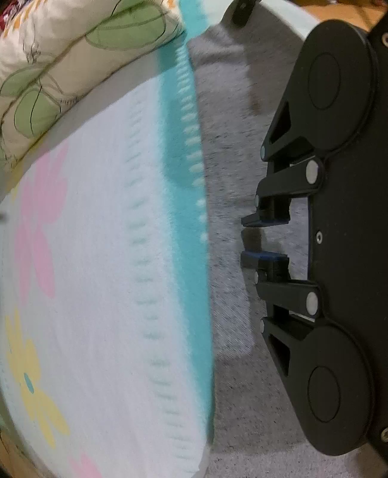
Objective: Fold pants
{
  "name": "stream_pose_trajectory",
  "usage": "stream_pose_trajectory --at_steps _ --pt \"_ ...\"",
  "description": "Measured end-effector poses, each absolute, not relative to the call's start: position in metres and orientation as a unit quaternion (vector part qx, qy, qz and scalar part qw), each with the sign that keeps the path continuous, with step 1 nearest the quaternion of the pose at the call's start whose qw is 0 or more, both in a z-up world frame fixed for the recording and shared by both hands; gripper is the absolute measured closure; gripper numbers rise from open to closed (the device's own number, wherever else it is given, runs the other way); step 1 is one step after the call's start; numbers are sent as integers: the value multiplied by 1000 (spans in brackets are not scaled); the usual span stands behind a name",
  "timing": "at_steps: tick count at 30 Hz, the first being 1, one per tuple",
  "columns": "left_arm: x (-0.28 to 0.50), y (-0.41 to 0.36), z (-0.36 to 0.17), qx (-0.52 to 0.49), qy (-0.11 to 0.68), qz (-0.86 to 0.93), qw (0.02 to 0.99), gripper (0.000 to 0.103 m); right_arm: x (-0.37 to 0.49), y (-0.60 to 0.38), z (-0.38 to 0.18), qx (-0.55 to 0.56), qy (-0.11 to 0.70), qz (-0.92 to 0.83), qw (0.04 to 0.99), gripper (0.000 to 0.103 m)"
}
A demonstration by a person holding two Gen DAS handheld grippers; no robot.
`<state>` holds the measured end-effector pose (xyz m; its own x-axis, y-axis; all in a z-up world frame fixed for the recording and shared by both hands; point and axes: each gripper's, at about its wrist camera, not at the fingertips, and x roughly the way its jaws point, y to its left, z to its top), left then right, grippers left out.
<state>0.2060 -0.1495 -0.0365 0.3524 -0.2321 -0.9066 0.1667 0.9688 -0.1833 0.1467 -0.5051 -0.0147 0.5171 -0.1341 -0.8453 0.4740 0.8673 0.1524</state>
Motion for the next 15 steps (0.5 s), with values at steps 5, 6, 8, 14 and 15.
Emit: stream_pose_trajectory --at_steps 5,6,8,14,15 --pt "190 -157 -48 -14 557 -114 822 81 146 -500 -3 185 449 -169 858 92" --pt "184 -159 -48 -3 557 -121 822 81 146 -499 -1 184 448 -167 859 92" --pt "167 -158 -48 7 555 -132 821 81 146 -495 2 184 446 -165 860 92" --pt "133 -132 -43 25 569 -174 803 80 146 -463 30 163 434 -148 874 91" --pt "134 -126 -41 23 574 -172 800 80 146 -454 36 156 430 -140 878 91"
